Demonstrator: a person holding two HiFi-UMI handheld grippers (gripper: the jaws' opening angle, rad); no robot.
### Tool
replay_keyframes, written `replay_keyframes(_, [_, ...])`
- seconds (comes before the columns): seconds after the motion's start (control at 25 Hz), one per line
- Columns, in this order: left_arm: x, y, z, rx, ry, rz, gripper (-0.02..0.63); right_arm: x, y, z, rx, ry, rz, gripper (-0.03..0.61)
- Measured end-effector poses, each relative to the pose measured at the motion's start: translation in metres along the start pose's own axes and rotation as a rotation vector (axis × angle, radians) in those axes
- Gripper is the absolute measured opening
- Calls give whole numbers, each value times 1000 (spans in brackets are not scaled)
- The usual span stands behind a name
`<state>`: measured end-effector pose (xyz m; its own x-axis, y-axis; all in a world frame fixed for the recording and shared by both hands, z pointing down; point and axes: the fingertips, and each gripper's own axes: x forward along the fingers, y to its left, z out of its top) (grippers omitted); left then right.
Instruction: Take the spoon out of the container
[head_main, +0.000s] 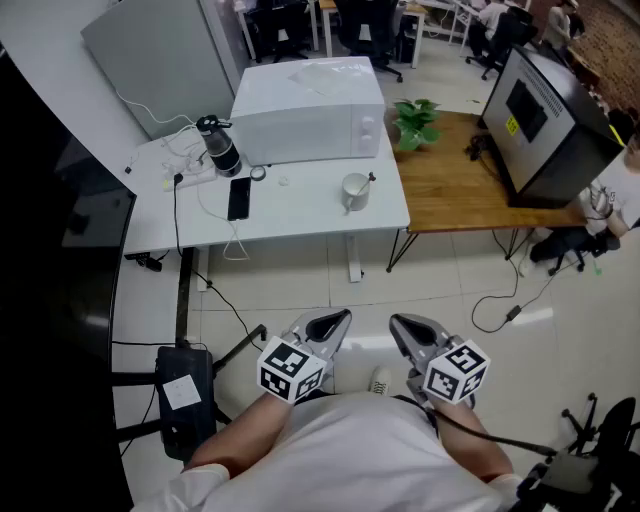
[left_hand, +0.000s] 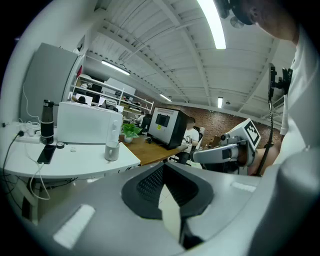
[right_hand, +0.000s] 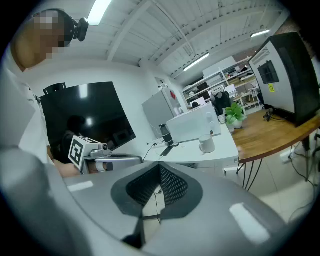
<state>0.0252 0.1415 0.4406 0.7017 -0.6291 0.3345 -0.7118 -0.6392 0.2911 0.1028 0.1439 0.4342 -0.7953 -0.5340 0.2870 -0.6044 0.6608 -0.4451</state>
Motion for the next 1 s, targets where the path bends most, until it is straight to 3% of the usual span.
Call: replay_keyframes(1.0, [16,-20,7,2,-34,54,5,-18,-14,6,-33,22,72,7])
